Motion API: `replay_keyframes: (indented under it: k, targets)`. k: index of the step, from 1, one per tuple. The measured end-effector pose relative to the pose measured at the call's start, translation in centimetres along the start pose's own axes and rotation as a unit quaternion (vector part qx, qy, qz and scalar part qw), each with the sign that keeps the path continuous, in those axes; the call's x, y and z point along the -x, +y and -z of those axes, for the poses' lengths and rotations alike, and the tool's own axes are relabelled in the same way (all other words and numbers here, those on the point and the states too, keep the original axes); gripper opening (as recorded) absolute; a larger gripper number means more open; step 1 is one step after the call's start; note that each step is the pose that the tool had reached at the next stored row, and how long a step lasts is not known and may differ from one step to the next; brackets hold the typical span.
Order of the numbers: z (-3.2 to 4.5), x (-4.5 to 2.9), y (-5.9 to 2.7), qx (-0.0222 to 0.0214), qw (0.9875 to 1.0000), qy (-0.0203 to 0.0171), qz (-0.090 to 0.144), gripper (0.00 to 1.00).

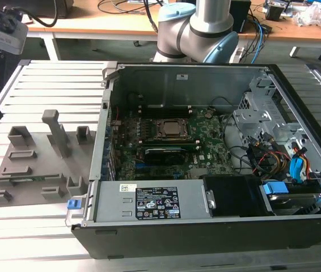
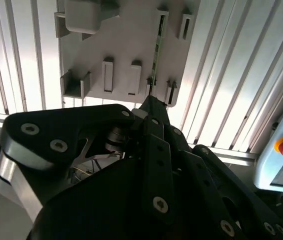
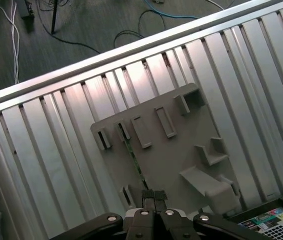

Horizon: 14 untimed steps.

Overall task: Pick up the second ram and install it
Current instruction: 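Pick up the second ram and move it above second insertion slot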

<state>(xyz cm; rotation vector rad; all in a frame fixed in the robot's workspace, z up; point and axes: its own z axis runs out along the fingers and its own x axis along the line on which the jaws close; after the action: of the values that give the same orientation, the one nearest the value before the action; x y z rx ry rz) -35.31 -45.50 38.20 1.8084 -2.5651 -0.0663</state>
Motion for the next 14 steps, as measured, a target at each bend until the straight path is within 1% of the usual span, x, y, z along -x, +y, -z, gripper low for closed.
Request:
replay_keyframes:
  k: [1, 3, 4, 5, 7, 9, 10, 11, 12, 14]
  targets:
    - [0.0, 0.0, 0.0, 0.0002, 1.0, 0.0004, 0.01, 0.11]
    - [0.0, 0.0, 0.0, 0.0004, 0.9998, 0.0007, 0.019, 0.11]
    - [0.0, 0.0, 0.0, 0.0006, 0.9996, 0.001, 0.026, 0.11]
    - [0.0, 0.0, 0.0, 0.0009, 0.9992, 0.0014, 0.039, 0.11]
    - [0.0, 0.0, 0.0, 0.0012, 0.9986, 0.0019, 0.053, 0.11]
    - [0.0, 0.0, 0.0, 0.0016, 0.9976, 0.0025, 0.069, 0.11]
    - [0.0, 0.0, 0.0, 0.0018, 0.9968, 0.0029, 0.08, 0.11]
    - [0.0, 0.0, 0.0, 0.0019, 0.9962, 0.0031, 0.086, 0.11]
    - [0.0, 0.0, 0.0, 0.002, 0.996, 0.0032, 0.089, 0.11]
    - [0.0, 0.0, 0.0, 0.0023, 0.9948, 0.0037, 0.102, 0.11]
